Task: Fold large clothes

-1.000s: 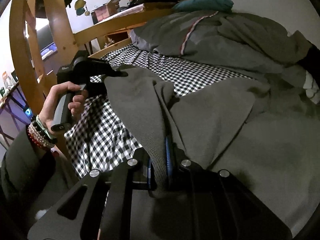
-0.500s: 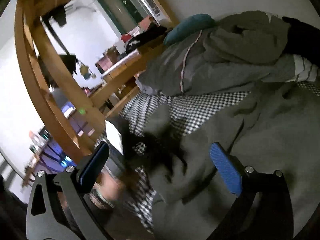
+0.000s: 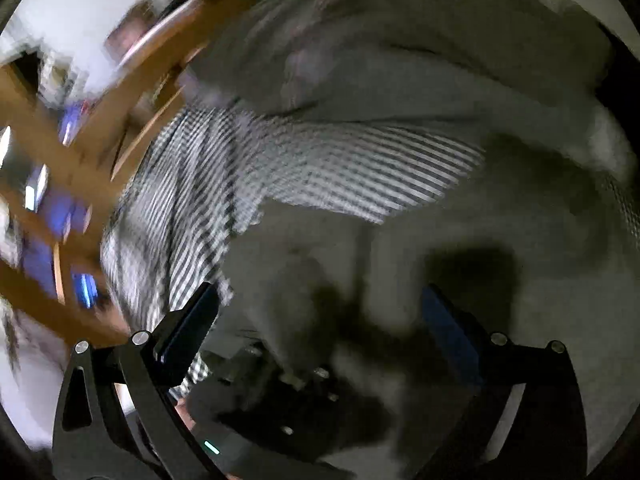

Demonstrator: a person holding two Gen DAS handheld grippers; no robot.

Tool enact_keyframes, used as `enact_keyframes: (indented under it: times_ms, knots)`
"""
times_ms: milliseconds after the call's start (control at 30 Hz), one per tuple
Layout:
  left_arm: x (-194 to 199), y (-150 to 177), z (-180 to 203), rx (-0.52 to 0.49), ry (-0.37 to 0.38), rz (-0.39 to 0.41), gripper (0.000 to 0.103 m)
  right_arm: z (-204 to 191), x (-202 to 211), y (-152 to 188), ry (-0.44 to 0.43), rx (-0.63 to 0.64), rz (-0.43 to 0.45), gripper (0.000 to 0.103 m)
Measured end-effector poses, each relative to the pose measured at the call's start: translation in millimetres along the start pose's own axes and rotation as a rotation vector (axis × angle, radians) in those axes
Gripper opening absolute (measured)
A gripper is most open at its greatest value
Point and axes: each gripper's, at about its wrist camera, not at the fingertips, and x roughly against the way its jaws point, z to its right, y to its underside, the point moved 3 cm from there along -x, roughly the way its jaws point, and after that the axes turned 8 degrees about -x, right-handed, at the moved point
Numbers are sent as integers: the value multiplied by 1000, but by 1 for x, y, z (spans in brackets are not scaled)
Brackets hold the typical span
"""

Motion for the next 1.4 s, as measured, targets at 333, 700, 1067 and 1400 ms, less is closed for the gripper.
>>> enact_keyframes:
  times_ms: [333, 700, 1067, 1400]
  knots:
    - [9, -8, 11, -48, -27, 38, 7, -62, -122, -21, 379, 327, -356, 21]
    - [30, -9, -19, 133, -158, 89, 60, -5, 19, -55, -168, -23, 101, 9]
    - [129, -15, -66, 670, 260, 332, 89, 138, 187, -9, -477, -288, 556, 9]
    - [92, -3, -126, 1116, 449, 157, 92, 264, 153, 97, -350, -426, 448, 9]
